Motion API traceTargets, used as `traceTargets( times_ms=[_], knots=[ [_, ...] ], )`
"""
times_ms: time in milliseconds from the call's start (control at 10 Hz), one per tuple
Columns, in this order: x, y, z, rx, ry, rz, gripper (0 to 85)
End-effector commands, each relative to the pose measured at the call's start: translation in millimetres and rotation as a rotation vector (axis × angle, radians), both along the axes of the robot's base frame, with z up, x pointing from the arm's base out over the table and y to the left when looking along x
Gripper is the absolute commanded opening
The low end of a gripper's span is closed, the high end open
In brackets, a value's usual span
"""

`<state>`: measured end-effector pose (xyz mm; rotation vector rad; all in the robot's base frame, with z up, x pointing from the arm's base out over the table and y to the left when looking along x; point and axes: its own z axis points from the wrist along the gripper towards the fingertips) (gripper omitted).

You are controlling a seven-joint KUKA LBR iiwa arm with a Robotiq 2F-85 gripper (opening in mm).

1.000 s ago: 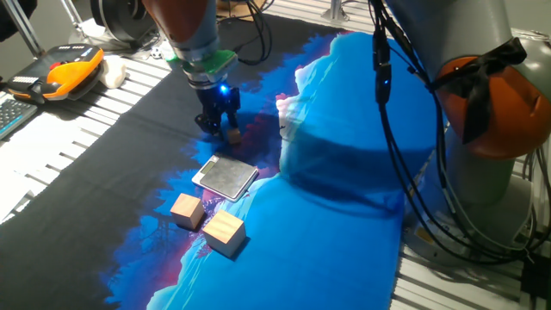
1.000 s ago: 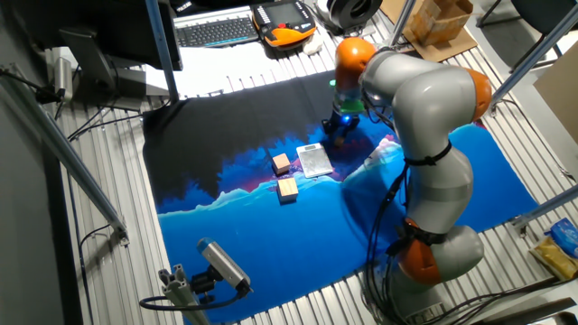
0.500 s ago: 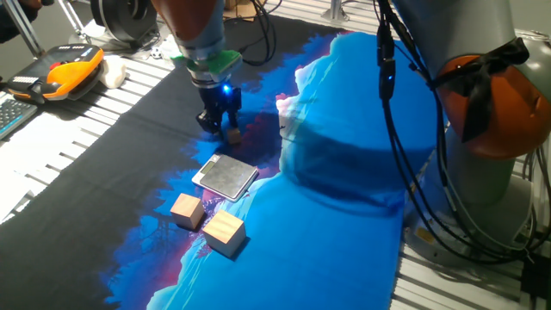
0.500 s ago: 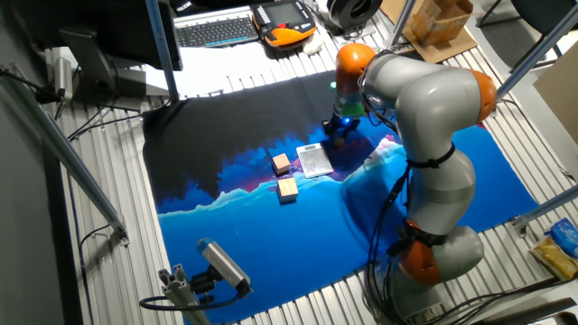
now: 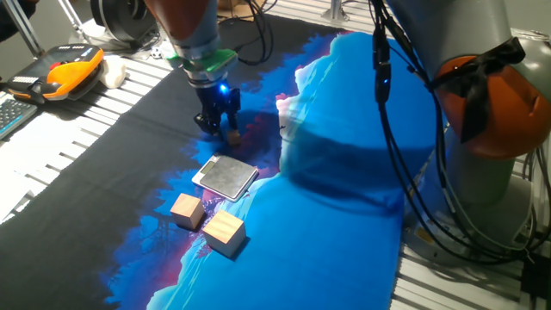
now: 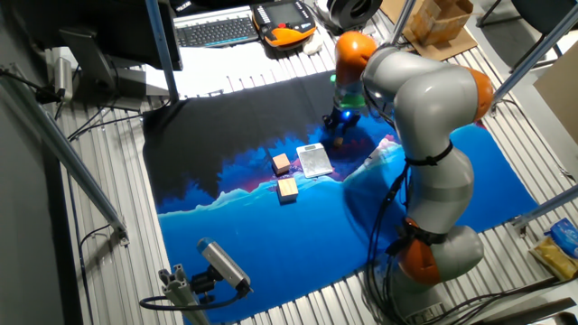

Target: Place the block on the scale

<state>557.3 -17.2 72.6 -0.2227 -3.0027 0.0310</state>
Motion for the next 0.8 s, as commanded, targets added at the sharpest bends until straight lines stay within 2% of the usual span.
traceTargets(
  times_ms=[0, 200, 300, 400, 700],
  knots=[
    [-0.5, -2.6, 8.8, -0.002, -0.005, 0.000, 17.0],
    [-4.2, 2.1, 9.8, -0.001, -0.018, -0.017, 17.0],
    [-5.6, 4.9, 4.4, -0.007, -0.042, -0.029, 17.0],
    [-7.1, 3.6, -0.8, -0.018, -0.052, -0.042, 34.0],
    [-10.0, -0.2, -0.9, -0.027, -0.043, -0.073, 34.0]
  ],
)
